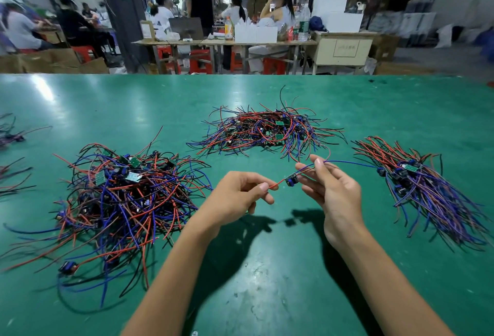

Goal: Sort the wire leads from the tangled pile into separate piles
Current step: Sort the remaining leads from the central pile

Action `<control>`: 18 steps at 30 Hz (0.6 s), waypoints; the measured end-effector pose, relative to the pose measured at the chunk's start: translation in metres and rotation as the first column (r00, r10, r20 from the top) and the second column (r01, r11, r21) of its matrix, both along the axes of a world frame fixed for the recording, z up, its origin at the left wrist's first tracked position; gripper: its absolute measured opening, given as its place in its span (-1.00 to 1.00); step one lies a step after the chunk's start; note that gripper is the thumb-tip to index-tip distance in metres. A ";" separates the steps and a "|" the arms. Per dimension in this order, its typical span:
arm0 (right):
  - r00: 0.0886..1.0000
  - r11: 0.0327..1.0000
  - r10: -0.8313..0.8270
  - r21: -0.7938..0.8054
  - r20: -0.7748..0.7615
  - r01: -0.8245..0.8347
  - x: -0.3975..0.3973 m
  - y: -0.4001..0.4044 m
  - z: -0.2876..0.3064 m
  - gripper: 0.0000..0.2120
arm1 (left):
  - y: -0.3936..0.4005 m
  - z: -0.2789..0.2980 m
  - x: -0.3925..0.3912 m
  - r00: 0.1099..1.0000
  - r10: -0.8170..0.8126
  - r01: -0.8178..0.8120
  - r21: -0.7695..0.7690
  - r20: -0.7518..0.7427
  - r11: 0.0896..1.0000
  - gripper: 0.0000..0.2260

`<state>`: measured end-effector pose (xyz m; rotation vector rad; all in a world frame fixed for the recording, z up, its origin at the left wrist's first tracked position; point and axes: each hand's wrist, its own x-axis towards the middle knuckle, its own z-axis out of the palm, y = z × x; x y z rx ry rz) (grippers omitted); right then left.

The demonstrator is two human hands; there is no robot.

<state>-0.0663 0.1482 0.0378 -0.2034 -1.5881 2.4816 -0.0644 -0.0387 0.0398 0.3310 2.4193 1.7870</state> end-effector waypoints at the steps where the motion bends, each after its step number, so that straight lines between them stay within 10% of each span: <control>1: 1.000 1.000 -0.018 -0.014 0.004 0.018 0.000 0.001 0.001 -0.90 | 0.000 0.000 0.000 1.000 0.003 -0.003 -0.008 -0.005 1.000 -0.82; 18: 0.992 0.985 0.122 0.129 -0.037 -0.116 0.003 -0.004 -0.005 -0.87 | 0.033 0.004 0.012 0.992 0.109 -0.100 0.140 -0.056 0.985 -0.88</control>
